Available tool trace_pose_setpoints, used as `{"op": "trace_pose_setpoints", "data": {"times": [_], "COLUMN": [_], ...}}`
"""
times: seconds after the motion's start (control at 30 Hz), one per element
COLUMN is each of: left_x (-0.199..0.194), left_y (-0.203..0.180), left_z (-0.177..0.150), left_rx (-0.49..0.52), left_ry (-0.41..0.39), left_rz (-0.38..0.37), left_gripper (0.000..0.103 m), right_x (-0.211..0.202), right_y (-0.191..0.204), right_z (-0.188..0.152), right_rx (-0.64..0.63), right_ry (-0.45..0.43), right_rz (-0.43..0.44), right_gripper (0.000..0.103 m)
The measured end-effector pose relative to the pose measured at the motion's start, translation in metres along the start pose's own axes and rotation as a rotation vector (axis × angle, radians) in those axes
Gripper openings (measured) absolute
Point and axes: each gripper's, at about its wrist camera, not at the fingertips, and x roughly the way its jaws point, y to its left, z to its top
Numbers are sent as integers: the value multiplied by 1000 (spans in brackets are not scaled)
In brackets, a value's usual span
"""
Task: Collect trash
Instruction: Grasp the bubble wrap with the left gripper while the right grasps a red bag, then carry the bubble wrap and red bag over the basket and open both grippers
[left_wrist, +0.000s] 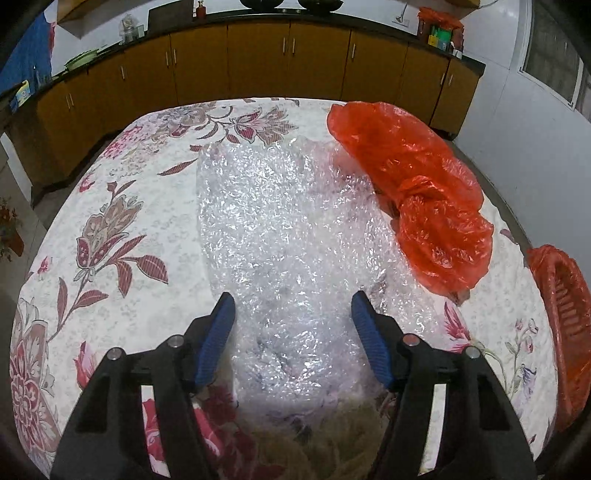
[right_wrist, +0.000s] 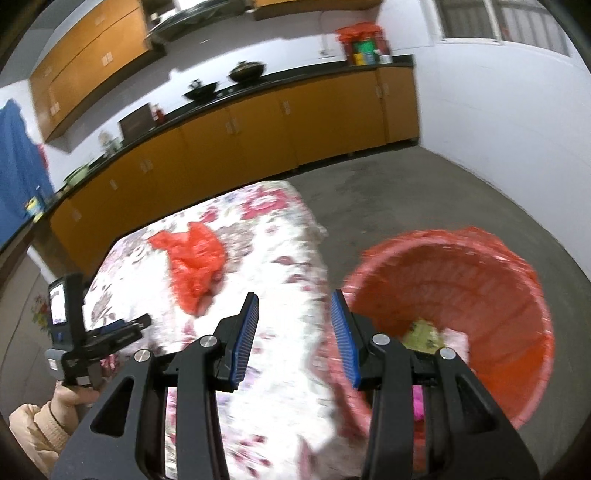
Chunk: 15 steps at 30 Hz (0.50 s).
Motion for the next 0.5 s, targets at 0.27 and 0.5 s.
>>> {"op": "trace_pose_setpoints", "data": {"times": [0.27,0.5], "left_x": [-4,-35], "left_y": [6,63], "left_z": [3,5], "left_rx": [33,-61], "left_ry": [-23,-99], "left_rz": [-16,24], "left_gripper": [23,21], "right_x": [52,117], "right_y": [60,98], "right_z": [12,22], "right_rx": [-77,-81], "right_ry": [59,146], "right_rz": [122,189], "right_gripper": [42,42]}}
